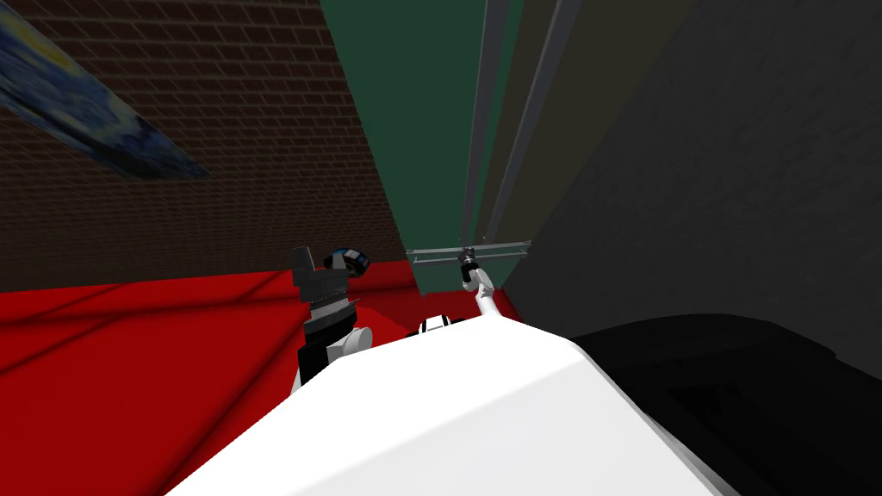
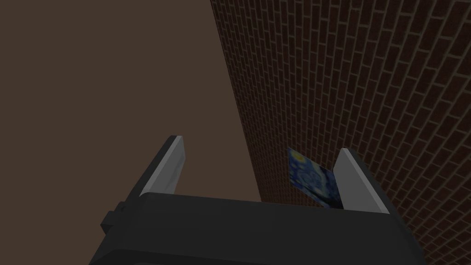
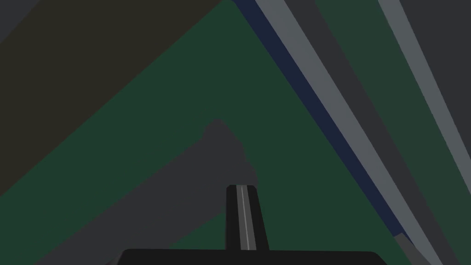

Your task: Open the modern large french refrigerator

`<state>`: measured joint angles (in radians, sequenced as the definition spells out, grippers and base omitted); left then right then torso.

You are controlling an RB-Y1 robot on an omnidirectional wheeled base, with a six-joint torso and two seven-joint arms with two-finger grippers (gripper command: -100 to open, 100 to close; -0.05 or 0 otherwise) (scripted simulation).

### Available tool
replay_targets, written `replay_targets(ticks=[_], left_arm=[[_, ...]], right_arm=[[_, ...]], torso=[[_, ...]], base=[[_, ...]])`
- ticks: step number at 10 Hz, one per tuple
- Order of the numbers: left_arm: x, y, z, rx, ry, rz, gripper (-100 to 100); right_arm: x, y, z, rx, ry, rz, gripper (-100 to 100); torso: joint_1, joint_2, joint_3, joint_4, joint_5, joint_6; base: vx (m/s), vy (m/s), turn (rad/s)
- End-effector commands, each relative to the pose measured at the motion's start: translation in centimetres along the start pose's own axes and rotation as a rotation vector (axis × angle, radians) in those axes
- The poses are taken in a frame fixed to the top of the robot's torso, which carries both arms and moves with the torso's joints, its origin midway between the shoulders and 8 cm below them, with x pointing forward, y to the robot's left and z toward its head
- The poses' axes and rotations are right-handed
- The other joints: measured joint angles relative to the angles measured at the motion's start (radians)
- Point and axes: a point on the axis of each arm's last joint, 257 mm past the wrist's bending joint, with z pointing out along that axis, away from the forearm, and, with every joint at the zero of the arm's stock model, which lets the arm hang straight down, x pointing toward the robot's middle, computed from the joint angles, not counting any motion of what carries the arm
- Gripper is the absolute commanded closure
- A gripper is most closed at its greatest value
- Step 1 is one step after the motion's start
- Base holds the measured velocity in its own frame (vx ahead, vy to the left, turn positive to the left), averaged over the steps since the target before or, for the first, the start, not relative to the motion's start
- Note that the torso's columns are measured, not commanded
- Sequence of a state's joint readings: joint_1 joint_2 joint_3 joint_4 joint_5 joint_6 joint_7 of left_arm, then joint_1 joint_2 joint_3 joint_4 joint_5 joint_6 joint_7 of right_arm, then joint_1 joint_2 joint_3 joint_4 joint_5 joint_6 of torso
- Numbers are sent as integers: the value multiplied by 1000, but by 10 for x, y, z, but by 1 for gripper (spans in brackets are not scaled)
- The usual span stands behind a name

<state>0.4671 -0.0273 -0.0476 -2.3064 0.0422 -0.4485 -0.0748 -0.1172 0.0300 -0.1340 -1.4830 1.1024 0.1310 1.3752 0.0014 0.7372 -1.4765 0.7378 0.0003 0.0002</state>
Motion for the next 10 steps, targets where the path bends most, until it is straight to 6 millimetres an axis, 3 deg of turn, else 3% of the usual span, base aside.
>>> replay_targets(ticks=[1, 6, 7, 8, 10], left_arm=[[0, 0, 0, 0, 0, 0, 0], [0, 0, 0, 0, 0, 0, 0], [0, 0, 0, 0, 0, 0, 0], [0, 0, 0, 0, 0, 0, 0], [0, 0, 0, 0, 0, 1, 0]], right_arm=[[24, -22, -4, 41, 52, 4, 100], [59, -55, -12, 106, 126, 6, 100], [53, -50, -12, 95, 112, 6, 100], [59, -63, -9, 106, 109, -30, -100], [61, -70, -7, 112, 104, -52, -100]], torso=[[0, 4, 2, 1, 0, 0], [-7, -2, -1, -1, -2, 0], [-3, -1, 0, 0, -1, 0], [-6, -1, 0, 0, -1, -1], [-7, 0, 0, 0, -2, 0]], base=[[-120, 326, -160], [-62, 256, -117], [-17, 99, -42], [-2, 2, 32], [3, -28, 8]])
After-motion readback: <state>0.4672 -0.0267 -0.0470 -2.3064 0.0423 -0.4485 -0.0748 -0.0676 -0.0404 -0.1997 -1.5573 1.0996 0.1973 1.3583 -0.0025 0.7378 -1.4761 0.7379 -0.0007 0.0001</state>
